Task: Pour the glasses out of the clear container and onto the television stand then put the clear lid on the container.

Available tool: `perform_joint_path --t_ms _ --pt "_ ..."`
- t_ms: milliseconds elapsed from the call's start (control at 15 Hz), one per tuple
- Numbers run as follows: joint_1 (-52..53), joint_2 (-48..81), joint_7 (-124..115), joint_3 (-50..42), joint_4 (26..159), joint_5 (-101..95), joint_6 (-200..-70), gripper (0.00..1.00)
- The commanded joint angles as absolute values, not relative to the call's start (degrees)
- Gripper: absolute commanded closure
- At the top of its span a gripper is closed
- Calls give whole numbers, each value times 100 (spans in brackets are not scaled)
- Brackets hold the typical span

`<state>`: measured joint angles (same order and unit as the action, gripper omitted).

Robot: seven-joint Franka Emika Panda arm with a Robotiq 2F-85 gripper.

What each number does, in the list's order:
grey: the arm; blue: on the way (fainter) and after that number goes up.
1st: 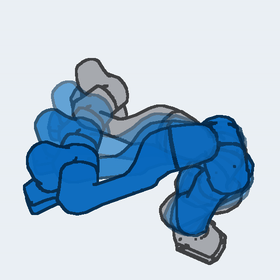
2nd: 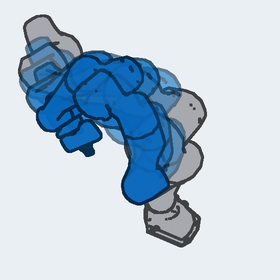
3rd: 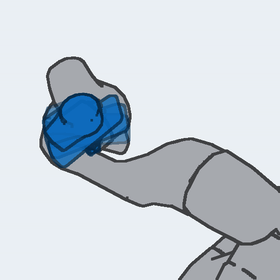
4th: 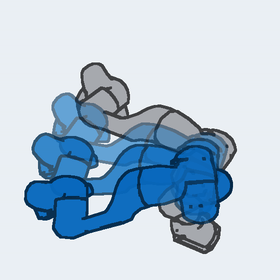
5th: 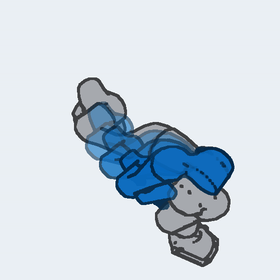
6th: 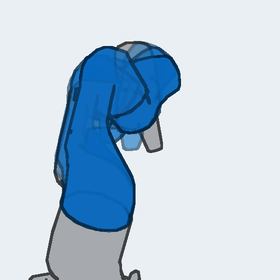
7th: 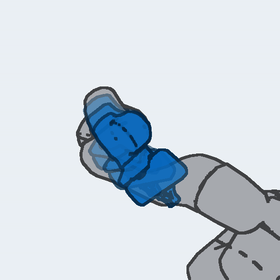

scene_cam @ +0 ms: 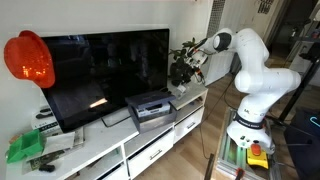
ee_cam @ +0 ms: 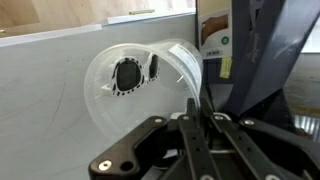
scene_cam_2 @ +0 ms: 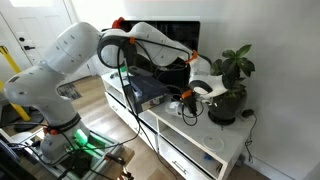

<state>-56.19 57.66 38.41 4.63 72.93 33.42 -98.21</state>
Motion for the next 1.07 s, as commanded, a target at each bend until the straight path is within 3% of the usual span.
perform_joint_path --t_ms 0,533,600,1000 --pt "-6094 6209 3934 679 6581 3793 -8808 98" --pt "-6151 6140 4007 592 6706 3781 -8738 94" --pt "-6142 6140 4007 592 6706 3781 -8739 98" --pt "-6407 6675 3623 728 6430 5115 -7875 98"
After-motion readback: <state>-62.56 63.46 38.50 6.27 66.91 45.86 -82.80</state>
